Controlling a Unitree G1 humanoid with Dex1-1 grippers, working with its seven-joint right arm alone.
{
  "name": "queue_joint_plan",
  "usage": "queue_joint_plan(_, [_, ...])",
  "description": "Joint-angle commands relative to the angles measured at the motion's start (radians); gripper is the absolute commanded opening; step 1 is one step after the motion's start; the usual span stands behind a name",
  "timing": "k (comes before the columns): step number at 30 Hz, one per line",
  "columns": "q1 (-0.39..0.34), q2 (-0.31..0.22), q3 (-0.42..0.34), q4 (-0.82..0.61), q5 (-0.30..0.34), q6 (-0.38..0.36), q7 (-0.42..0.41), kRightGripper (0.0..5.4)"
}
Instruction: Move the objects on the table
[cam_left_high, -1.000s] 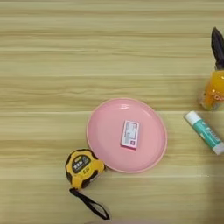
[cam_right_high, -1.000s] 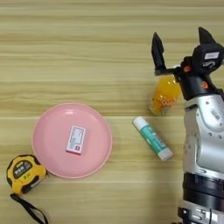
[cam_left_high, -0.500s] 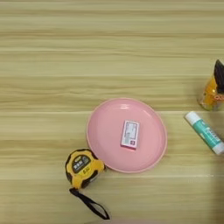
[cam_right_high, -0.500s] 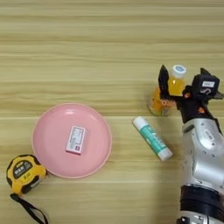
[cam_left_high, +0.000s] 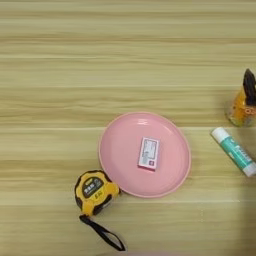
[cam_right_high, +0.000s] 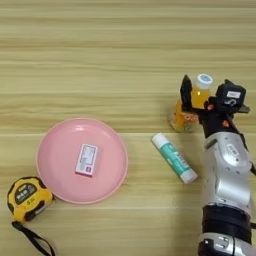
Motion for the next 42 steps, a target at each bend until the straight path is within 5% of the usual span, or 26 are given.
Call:
queue_joint_plan(1, [-0.074, -0.047, 0.006, -0.044, -0.007, -0.039, -0.003, 4.62])
queue_joint_plan(23, [-0.073, -0.053, 0.026, -0.054, -0.004, -0.029, 0.003, 1.91])
queue_joint_plan(42, [-0.099, -0.064, 0.029, -0.076, -0.004, -0.028, -0.004, 1.79])
